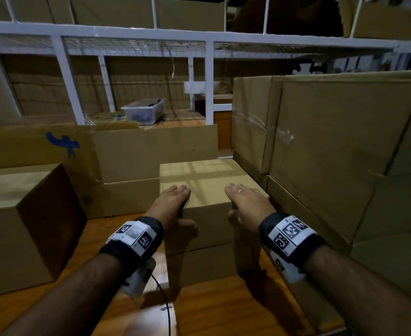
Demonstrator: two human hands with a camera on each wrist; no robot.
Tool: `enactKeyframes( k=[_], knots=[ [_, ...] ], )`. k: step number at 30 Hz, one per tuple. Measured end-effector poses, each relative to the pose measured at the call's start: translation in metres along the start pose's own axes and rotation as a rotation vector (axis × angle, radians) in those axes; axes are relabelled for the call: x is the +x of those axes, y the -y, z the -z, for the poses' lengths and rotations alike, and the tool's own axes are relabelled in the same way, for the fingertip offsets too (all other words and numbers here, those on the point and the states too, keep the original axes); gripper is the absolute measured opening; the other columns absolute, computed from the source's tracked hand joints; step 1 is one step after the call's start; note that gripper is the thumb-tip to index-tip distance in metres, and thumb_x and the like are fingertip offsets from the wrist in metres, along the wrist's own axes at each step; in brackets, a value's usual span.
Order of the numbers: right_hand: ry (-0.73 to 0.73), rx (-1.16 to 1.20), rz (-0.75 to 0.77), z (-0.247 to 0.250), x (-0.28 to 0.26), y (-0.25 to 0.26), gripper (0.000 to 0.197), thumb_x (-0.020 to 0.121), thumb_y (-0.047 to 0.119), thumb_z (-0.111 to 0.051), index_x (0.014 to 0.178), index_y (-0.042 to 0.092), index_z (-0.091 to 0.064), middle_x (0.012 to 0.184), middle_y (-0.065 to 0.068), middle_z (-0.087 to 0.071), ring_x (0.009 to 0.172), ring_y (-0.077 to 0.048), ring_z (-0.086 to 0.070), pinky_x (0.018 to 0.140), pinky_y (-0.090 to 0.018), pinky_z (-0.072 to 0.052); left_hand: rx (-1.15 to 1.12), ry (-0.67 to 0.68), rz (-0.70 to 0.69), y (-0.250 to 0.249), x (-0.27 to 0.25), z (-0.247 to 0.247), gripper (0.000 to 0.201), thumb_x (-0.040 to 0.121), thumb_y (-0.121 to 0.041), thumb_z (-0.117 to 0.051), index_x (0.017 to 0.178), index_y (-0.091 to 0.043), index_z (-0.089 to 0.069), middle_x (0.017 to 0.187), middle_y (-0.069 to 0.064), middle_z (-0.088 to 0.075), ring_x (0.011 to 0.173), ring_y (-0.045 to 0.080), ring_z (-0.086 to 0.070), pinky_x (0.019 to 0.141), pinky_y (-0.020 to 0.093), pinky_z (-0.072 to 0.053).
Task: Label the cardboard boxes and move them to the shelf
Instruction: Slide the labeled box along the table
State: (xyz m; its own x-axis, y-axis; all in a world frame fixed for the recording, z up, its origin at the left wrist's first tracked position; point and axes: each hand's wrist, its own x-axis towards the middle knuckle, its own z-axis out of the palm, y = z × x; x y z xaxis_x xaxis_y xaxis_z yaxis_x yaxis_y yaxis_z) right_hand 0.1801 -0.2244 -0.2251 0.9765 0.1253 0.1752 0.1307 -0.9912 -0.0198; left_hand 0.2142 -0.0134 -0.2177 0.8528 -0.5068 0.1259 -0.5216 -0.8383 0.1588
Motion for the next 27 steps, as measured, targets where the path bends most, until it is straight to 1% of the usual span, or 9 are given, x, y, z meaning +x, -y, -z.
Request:
enactKeyframes(
  k=[2, 4, 7, 10, 14, 17, 21, 27],
  knots=[
    [-0.05, 0.008, -0.018, -0.006, 0.007, -0.004, 0.058, 0.091, 0.021, -0.06, 0.143, 0.017, -0.033, 0.151, -0.005, -0.035, 0.138, -0.023, -0.032, 0.114, -0.04, -0.027, 0.014, -0.003, -0.001, 0.0, 0.01, -0.002, 0.098, 0.078, -0.054, -0.067, 0.152, -0.015, -0.015, 0.16, 0.002, -0.013, 0.146, 0.021, -0.009, 0.116, 0.028, -0.01],
    [-0.082, 0.017, -0.045, -0.008, 0.013, -0.007, 0.058, 0.09, 0.018, -0.06, 0.142, 0.016, -0.035, 0.15, -0.005, -0.037, 0.137, -0.023, -0.033, 0.114, -0.04, -0.027, 0.03, -0.014, 0.003, -0.001, 0.019, -0.004, 0.097, 0.08, -0.053, -0.066, 0.152, -0.015, -0.015, 0.16, 0.002, -0.013, 0.146, 0.021, -0.01, 0.116, 0.028, -0.01],
    [-0.092, 0.024, -0.062, -0.011, 0.022, -0.012, 0.059, 0.091, 0.016, -0.059, 0.144, 0.014, -0.033, 0.152, -0.006, -0.033, 0.139, -0.024, -0.03, 0.115, -0.04, -0.024, 0.033, -0.021, 0.014, -0.003, 0.033, -0.005, 0.094, 0.081, -0.051, -0.065, 0.152, -0.015, -0.014, 0.16, 0.002, -0.013, 0.146, 0.021, -0.01, 0.115, 0.028, -0.01],
    [-0.113, 0.029, -0.078, -0.014, 0.03, -0.019, 0.06, 0.092, 0.015, -0.056, 0.146, 0.012, -0.03, 0.153, -0.007, -0.031, 0.141, -0.024, -0.027, 0.117, -0.039, -0.022, 0.033, -0.018, 0.014, -0.003, 0.045, -0.006, 0.095, 0.08, -0.052, -0.066, 0.152, -0.015, -0.017, 0.159, 0.003, -0.015, 0.146, 0.021, -0.012, 0.116, 0.029, -0.012],
    [-0.144, 0.044, -0.082, -0.018, 0.039, -0.025, 0.057, 0.092, 0.013, -0.055, 0.145, 0.012, -0.032, 0.152, -0.007, -0.032, 0.141, -0.024, -0.027, 0.117, -0.039, -0.02, 0.037, -0.03, 0.018, -0.002, 0.06, -0.01, 0.094, 0.079, -0.052, -0.068, 0.151, -0.013, -0.021, 0.158, 0.004, -0.019, 0.146, 0.023, -0.014, 0.116, 0.031, -0.015],
    [-0.145, 0.066, -0.079, -0.019, 0.045, -0.031, 0.06, 0.092, 0.013, -0.056, 0.146, 0.013, -0.031, 0.154, -0.006, -0.03, 0.142, -0.023, -0.024, 0.118, -0.039, -0.018, 0.047, -0.046, 0.025, -0.001, 0.068, -0.013, 0.093, 0.079, -0.052, -0.068, 0.151, -0.015, -0.022, 0.158, 0.004, -0.021, 0.145, 0.023, -0.015, 0.116, 0.033, -0.015],
    [-0.15, 0.073, -0.068, -0.022, 0.054, -0.039, 0.057, 0.093, 0.013, -0.055, 0.145, 0.013, -0.032, 0.155, -0.007, -0.029, 0.142, -0.024, -0.024, 0.117, -0.038, -0.017, 0.058, -0.048, 0.021, 0.001, 0.078, -0.016, 0.092, 0.08, -0.052, -0.067, 0.15, -0.015, -0.021, 0.158, 0.004, -0.02, 0.145, 0.024, -0.015, 0.116, 0.033, -0.016],
    [-0.207, 0.088, -0.063, -0.032, 0.066, -0.043, 0.059, 0.091, 0.01, -0.056, 0.145, 0.011, -0.032, 0.153, -0.007, -0.031, 0.142, -0.024, -0.024, 0.118, -0.037, -0.017, 0.1, -0.039, 0.018, 0.009, 0.093, -0.019, 0.092, 0.08, -0.055, -0.064, 0.151, -0.014, -0.02, 0.158, 0.004, -0.019, 0.144, 0.025, -0.016, 0.115, 0.03, -0.014]
  ],
)
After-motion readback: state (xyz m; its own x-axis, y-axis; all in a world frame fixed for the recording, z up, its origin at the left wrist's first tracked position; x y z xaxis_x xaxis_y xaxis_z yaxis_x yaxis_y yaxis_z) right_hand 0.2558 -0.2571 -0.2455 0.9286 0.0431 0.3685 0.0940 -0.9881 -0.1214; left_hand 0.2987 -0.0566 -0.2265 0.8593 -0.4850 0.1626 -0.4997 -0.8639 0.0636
